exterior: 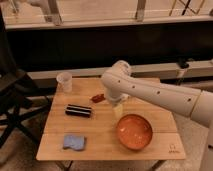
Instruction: Push the eraser across the table
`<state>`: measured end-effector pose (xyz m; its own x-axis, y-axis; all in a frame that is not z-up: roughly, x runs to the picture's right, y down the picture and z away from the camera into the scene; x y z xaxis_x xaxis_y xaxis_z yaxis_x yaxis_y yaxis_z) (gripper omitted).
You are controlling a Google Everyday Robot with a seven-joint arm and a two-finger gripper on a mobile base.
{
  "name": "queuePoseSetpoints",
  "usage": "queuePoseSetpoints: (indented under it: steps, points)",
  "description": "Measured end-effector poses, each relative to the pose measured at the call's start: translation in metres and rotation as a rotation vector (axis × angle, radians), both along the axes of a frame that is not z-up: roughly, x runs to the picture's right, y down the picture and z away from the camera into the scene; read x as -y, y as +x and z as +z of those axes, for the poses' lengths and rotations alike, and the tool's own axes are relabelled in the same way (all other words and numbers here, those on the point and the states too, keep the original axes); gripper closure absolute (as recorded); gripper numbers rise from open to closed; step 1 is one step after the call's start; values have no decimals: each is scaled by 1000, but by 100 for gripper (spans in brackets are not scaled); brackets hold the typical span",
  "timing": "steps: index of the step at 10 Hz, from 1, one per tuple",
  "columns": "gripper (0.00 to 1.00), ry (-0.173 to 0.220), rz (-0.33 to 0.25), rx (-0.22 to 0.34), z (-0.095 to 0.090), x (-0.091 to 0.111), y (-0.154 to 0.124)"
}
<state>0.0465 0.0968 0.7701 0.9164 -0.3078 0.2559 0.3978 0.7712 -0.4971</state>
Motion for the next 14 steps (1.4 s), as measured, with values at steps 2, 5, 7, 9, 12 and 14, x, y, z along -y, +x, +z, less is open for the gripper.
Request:
queuePoseSetpoints:
  steps: [2,5,7,9,12,14]
  points:
    - [20,-3,-5,3,2,-2,-2]
    - [20,-9,-14,8,4,-4,-4]
    - [20,-13,-19,13,6,-5,-6]
    - [20,-18,-24,15,7,-7,-7]
    - [20,-23,-34,22,10,-9,-10]
    - [20,-28,-38,23,11,-10,-11]
